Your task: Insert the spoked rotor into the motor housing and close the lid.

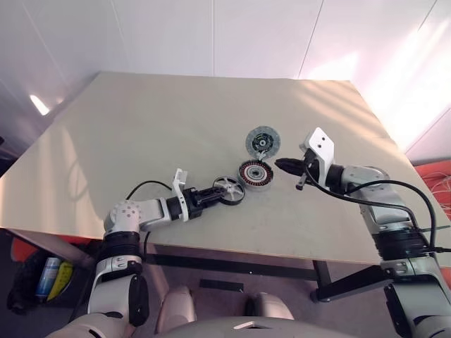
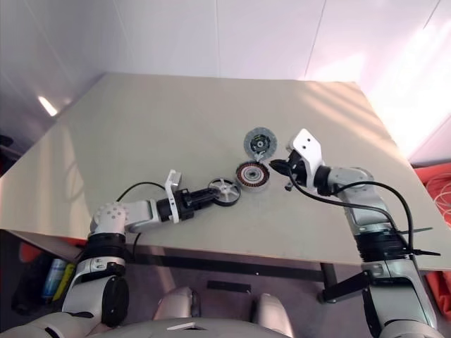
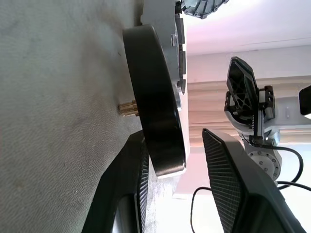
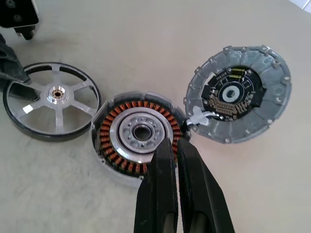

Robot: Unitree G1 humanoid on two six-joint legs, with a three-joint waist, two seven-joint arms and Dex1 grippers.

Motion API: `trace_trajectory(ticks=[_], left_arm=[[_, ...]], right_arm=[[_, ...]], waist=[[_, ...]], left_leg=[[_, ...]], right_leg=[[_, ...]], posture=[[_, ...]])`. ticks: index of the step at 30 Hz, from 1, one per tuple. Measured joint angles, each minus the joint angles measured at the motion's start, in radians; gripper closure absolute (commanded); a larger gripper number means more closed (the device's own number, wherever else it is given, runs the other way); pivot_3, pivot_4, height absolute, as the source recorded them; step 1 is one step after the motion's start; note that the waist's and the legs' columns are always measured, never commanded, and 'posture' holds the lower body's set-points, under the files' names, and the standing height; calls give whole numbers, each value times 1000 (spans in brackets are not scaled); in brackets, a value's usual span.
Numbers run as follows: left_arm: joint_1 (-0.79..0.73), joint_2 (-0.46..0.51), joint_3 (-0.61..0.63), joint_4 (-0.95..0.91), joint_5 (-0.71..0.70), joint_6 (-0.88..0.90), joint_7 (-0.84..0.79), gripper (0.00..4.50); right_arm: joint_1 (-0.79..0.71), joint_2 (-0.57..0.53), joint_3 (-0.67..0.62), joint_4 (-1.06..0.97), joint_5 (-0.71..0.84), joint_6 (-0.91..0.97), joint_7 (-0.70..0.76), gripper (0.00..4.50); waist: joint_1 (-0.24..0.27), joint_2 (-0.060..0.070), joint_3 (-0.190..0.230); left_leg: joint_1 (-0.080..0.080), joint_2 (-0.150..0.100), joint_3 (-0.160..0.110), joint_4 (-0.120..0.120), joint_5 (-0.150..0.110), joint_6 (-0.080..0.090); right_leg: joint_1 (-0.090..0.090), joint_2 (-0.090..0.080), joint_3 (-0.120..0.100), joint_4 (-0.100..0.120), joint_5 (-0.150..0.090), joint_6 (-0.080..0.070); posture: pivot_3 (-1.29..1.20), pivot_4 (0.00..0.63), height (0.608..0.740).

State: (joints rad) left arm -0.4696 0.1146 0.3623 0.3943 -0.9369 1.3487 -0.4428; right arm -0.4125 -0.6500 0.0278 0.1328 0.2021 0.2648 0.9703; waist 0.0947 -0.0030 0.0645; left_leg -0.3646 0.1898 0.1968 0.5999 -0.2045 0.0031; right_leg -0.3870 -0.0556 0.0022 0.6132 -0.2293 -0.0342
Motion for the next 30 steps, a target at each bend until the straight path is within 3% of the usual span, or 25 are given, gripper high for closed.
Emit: trace_trajectory(ticks=[8, 13, 30], left_arm=[[-39, 0, -5, 77, 26, -48, -28, 2708], [-47, 1, -11, 83, 25, -52, -59, 4132], [-50, 35, 33, 59, -9, -22, -89, 4142]], right_arm=[[47, -47, -2, -38, 2, 10, 41, 4350], [47, -47, -2, -52, 3, 21, 39, 4350], [51, -63, 10, 36, -57, -17, 37, 4350]], waist=[[1, 3, -2], [2, 4, -2], [1, 3, -2]], left_leg=[[1, 0, 0, -2, 2, 1], [2, 0, 0, -2, 2, 1], [-7, 0, 0, -5, 0, 4]], right_leg=[[1, -1, -2, -1, -2, 4], [3, -2, -3, -1, -3, 6], [-2, -2, -5, -7, 0, 0]], posture=[[0, 0, 740], [0, 0, 740], [0, 0, 740]])
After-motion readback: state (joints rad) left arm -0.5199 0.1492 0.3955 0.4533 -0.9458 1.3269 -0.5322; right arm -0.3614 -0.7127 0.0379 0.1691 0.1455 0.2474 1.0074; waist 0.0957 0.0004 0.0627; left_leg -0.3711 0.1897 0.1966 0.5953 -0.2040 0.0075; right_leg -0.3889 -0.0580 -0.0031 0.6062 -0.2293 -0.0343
